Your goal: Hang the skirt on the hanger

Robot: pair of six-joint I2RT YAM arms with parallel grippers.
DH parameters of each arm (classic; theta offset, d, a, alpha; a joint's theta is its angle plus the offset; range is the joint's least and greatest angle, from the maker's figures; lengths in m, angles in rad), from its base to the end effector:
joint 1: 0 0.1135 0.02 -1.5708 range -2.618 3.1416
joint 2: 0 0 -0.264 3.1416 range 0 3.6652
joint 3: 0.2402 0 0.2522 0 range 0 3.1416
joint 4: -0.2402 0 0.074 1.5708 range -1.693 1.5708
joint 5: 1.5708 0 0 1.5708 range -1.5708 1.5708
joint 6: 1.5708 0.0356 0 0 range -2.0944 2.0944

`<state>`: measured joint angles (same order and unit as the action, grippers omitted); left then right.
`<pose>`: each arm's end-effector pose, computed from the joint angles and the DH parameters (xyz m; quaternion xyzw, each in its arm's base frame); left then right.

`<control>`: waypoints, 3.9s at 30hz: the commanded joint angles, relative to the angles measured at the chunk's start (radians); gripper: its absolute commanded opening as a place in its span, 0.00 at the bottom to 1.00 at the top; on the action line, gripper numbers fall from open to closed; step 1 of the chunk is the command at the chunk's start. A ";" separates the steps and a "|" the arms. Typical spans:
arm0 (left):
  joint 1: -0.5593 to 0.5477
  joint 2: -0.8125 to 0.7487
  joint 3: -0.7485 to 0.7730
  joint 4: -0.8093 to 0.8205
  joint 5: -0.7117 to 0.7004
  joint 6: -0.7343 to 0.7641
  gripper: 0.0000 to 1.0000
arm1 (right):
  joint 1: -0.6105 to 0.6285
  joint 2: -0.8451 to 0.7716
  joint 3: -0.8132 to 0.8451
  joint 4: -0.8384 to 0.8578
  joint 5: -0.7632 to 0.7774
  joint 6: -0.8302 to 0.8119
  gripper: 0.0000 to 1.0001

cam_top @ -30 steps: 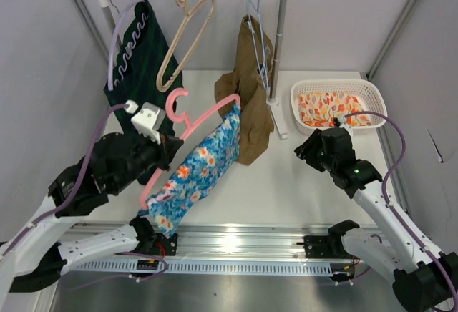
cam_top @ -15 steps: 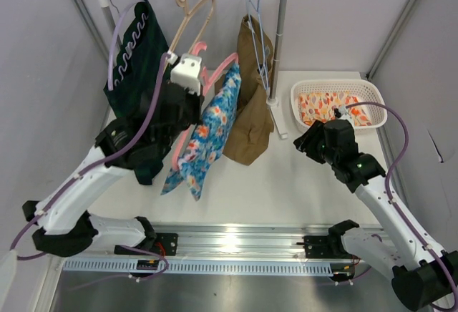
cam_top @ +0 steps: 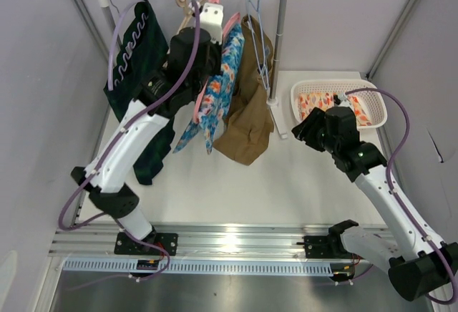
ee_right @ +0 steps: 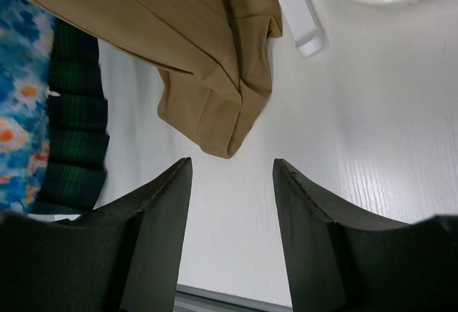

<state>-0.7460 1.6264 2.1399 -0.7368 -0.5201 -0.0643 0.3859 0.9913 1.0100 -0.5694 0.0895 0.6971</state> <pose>0.2476 -0.2048 0.5265 0.1013 0.7654 -0.0530 0.6333 0.1981 0.0770 0.3417 0.1567 0.8579 0.2179 0.4381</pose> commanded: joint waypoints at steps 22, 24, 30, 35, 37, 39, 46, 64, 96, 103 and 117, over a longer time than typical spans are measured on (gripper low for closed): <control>0.083 0.193 0.175 0.422 -0.032 0.256 0.00 | -0.030 0.086 0.104 0.149 -0.135 -0.103 0.55; 0.085 0.213 0.182 0.461 -0.041 0.279 0.00 | -0.031 0.087 0.104 0.158 -0.137 -0.113 0.55; 0.102 0.253 0.155 0.571 -0.061 0.296 0.00 | -0.041 0.089 0.108 0.192 -0.166 -0.123 0.55; 0.114 0.294 0.155 0.626 -0.044 0.285 0.00 | -0.042 0.098 0.096 0.210 -0.182 -0.134 0.55; 0.114 0.309 0.158 0.643 -0.041 0.287 0.00 | -0.044 0.096 0.088 0.215 -0.183 -0.140 0.55; 0.119 0.316 0.155 0.654 -0.034 0.285 0.00 | -0.044 0.095 0.082 0.226 -0.189 -0.140 0.55; 0.145 0.349 0.199 0.613 0.012 0.253 0.00 | -0.045 0.109 0.062 0.255 -0.226 -0.134 0.54; 0.146 0.280 0.097 0.550 0.115 0.227 0.00 | -0.045 0.110 0.024 0.289 -0.234 -0.127 0.54; 0.131 -0.121 -0.184 0.442 0.245 0.084 0.66 | -0.056 0.063 0.065 0.160 -0.125 -0.130 0.59; 0.114 -0.440 -0.535 0.421 0.364 -0.061 0.67 | -0.229 0.156 0.131 0.095 -0.181 -0.123 0.60; 0.025 -0.885 -1.129 0.378 0.486 -0.330 0.67 | -0.375 0.804 0.628 -0.075 -0.023 -0.245 0.66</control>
<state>-0.7082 0.7734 1.0695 -0.3561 -0.0700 -0.3153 0.0143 1.6772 1.5375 -0.5690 0.0177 0.5186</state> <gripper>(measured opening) 0.669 0.647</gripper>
